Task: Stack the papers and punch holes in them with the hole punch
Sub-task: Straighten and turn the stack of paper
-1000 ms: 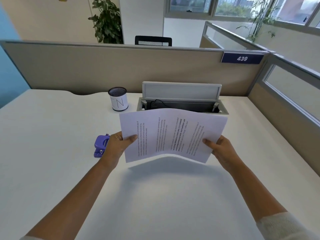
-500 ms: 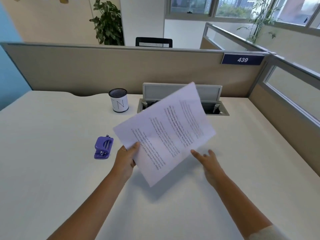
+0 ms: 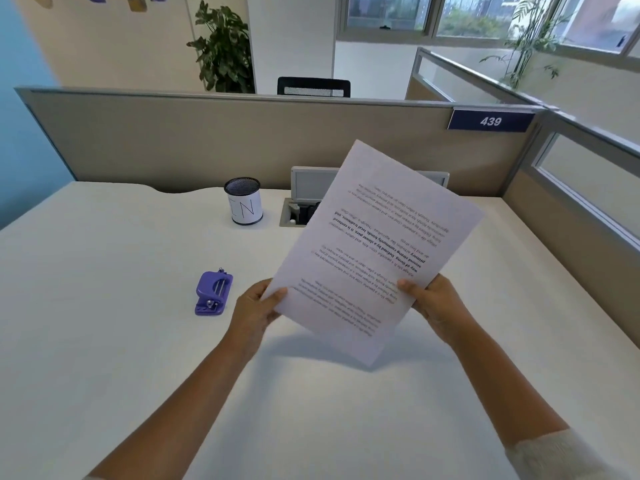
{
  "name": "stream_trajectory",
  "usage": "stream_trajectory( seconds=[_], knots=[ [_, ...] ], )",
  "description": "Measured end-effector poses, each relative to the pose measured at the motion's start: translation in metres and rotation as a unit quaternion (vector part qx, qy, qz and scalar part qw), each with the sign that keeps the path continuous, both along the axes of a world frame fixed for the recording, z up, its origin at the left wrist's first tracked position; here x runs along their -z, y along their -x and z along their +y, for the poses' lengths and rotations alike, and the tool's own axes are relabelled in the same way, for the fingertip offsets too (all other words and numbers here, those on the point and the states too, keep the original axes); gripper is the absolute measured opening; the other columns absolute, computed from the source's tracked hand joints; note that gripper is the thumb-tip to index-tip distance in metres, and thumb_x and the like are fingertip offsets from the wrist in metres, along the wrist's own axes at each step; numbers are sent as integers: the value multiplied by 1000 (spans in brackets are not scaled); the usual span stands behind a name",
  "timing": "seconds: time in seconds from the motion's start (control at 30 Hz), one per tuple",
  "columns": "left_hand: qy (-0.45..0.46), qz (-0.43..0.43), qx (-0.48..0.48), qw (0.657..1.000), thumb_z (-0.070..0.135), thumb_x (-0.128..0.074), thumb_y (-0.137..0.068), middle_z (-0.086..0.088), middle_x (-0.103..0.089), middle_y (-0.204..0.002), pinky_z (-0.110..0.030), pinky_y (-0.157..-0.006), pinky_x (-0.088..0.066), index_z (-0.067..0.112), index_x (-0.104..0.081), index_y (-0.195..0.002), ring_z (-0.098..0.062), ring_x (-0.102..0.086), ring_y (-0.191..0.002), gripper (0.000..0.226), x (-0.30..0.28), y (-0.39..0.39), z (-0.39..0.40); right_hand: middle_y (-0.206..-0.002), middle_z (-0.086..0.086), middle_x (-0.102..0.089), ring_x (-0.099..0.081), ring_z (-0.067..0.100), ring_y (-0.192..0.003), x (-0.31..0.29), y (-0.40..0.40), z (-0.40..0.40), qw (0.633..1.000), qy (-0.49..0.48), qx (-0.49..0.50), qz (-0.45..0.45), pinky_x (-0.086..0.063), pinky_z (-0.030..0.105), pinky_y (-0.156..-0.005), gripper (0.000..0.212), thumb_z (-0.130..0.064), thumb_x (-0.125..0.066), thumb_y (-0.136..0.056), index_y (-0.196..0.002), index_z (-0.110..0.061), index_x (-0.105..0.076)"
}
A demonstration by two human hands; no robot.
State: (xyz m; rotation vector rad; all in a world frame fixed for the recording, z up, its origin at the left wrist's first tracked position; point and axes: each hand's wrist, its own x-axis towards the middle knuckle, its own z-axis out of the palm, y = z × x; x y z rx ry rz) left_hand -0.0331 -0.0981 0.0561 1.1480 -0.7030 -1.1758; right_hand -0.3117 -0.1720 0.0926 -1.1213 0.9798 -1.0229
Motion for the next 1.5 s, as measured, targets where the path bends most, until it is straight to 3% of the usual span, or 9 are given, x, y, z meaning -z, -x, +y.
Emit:
stream_trajectory(
  seconds=[0.13,0.23,0.67,0.77,0.97,1.13,1.3,1.4,1.5],
  knots=[
    [21,-173,39,984,8,-64,-84,0,-71,-92,-33,-88,-50,21,-69,-88,-21,-63,-89,15,-23,-7,-14,-118,10,-67,-67,25,-103,-15,8,-2,996,35,-43,75,-55,43,-88,34,-3,-62,-84,-116,-13,-61],
    [64,-218,50,973,14,-64,-84,12,-74,-84,-27,-80,-54,29,-70,-83,-9,-67,-80,16,-42,0,-23,-118,10,-67,-65,29,-106,-22,4,0,991,61,-54,104,-52,48,-91,31,-5,-62,-85,-114,-14,-63],
    [108,-191,34,975,12,-61,-86,22,-74,-86,-13,-69,-54,35,-71,-89,2,-68,-79,25,-40,10,-22,-114,7,-67,-65,27,-101,-30,-7,-7,986,90,-40,137,-53,44,-86,28,-6,-61,-87,-112,-18,-62],
    [108,-196,31,974,12,-61,-86,25,-73,-83,-8,-66,-51,26,-70,-96,7,-67,-77,19,-41,12,-23,-110,4,-68,-65,26,-100,-29,-7,-9,985,91,-30,140,-52,42,-86,25,-7,-63,-85,-103,-24,-64],
    [95,-204,28,974,15,-59,-89,28,-72,-80,-8,-64,-51,36,-66,-88,9,-66,-73,23,-34,17,-24,-104,-1,-69,-66,15,-93,-13,-6,-9,982,78,-38,169,-53,22,-74,20,-10,-64,-86,-98,-26,-65],
    [97,-203,35,974,16,-59,-89,25,-73,-79,-9,-62,-51,37,-67,-86,6,-67,-72,22,-32,20,-30,-104,-1,-69,-66,20,-96,-10,-5,-14,981,68,-23,179,-53,35,-83,21,-11,-63,-87,-104,-23,-63],
    [74,-180,9,981,15,-52,-93,10,-70,-95,-16,-71,-55,29,-63,-98,-4,-66,-82,19,-24,22,-33,-109,-9,-65,-64,17,-102,8,-6,-9,973,75,-5,219,-53,24,-79,30,-21,-65,-85,-113,-25,-55],
    [68,-127,-30,989,12,-49,-94,-2,-66,-107,-27,-81,-55,21,-61,-106,-14,-64,-92,19,-27,24,-34,-130,2,-55,-53,20,-117,26,-3,-10,968,33,112,221,-43,30,-94,53,-25,-68,-83,-131,-16,-47],
    [71,-28,-54,996,9,-45,-95,-7,-62,-115,-36,-90,-52,10,-55,-121,-20,-61,-103,28,-31,28,-34,-125,11,-56,-55,22,-110,37,-10,-2,980,-110,153,69,-42,29,-88,71,-31,-76,-74,-134,-12,-42]
  ],
)
